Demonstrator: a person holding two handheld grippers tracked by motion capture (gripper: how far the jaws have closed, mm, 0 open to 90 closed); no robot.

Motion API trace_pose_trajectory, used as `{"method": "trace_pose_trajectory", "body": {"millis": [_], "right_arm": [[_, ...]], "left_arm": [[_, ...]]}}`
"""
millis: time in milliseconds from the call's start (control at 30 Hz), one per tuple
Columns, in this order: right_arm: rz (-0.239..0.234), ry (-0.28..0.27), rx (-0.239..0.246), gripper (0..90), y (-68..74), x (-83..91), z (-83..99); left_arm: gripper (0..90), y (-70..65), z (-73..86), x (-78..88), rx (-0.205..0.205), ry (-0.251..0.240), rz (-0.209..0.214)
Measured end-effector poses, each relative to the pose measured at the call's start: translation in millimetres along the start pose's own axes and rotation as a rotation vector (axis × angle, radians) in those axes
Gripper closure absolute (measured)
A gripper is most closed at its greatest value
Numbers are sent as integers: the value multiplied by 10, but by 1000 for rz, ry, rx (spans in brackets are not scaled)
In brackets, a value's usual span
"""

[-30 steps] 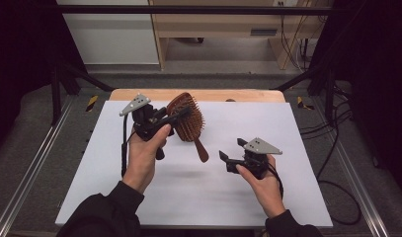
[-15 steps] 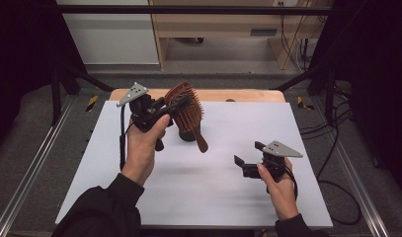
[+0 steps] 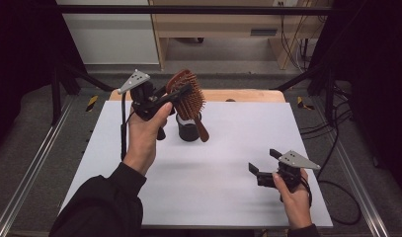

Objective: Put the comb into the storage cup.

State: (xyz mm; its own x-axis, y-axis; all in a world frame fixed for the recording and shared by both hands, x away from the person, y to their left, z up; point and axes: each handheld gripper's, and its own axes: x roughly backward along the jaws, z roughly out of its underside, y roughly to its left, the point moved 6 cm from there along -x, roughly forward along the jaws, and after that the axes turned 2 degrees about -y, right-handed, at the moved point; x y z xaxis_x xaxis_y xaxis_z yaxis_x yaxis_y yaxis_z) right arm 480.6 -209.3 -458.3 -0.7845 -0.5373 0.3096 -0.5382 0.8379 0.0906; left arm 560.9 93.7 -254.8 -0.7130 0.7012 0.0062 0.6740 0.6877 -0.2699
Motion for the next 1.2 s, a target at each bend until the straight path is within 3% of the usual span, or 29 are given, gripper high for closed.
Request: {"method": "trace_pose_trajectory", "body": {"millis": [500, 667, 833, 1200], "right_arm": [[-3, 0, -3, 44, -9, -31, 28], [-5, 0, -1, 44, -6, -35, 29], [-6, 1, 6, 44, 3, -39, 28], [-9, -2, 6, 41, 2, -44, 27]], "left_arm": [[519, 145, -219, -178, -78, -12, -65], [519, 220, -264, -207, -81, -19, -82], [518, 280, -274, -244, -102, -25, -99], [518, 421, -201, -344, -104, -13, -119]]}}
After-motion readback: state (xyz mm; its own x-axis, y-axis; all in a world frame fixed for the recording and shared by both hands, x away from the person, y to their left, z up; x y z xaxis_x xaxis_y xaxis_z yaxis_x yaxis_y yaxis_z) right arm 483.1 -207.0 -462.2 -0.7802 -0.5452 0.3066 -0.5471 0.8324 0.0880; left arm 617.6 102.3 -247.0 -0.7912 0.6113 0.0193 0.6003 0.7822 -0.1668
